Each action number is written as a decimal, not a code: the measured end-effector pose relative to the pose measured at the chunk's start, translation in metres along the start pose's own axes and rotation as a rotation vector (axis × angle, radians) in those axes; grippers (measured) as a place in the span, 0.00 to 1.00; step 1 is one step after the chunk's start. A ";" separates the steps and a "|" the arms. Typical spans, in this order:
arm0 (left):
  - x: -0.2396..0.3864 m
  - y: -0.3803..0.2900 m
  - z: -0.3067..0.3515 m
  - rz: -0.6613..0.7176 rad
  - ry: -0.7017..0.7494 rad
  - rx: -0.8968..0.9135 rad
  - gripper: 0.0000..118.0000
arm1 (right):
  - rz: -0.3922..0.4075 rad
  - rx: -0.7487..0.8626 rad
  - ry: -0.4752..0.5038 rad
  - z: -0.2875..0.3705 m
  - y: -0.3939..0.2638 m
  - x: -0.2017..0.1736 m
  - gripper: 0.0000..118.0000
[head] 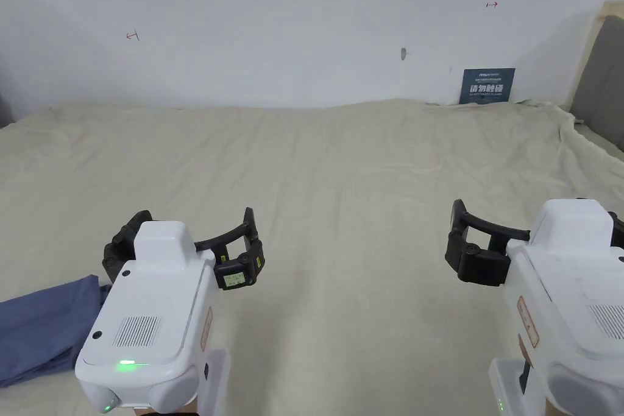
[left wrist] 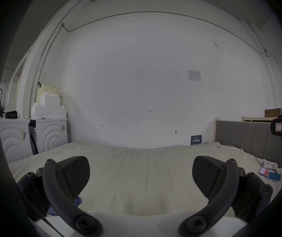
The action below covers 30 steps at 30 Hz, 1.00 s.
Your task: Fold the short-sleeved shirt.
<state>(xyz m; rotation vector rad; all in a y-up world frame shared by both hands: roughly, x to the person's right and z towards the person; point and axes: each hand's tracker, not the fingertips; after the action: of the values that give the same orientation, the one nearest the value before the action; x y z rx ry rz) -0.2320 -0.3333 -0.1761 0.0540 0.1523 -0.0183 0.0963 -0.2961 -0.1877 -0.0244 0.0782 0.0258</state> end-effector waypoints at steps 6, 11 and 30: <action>0.000 0.000 -0.001 0.002 0.000 -0.004 1.00 | -0.002 0.001 -0.005 0.000 0.000 0.000 1.00; 0.001 -0.002 -0.002 -0.001 -0.005 -0.006 1.00 | 0.000 0.004 -0.008 -0.002 -0.003 0.003 1.00; -0.002 0.000 -0.002 -0.001 -0.011 0.001 1.00 | 0.010 0.012 -0.004 0.001 0.002 -0.006 1.00</action>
<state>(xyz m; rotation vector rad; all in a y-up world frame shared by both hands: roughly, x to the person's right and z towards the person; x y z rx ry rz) -0.2342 -0.3336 -0.1781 0.0543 0.1412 -0.0198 0.0902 -0.2946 -0.1858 -0.0119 0.0748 0.0352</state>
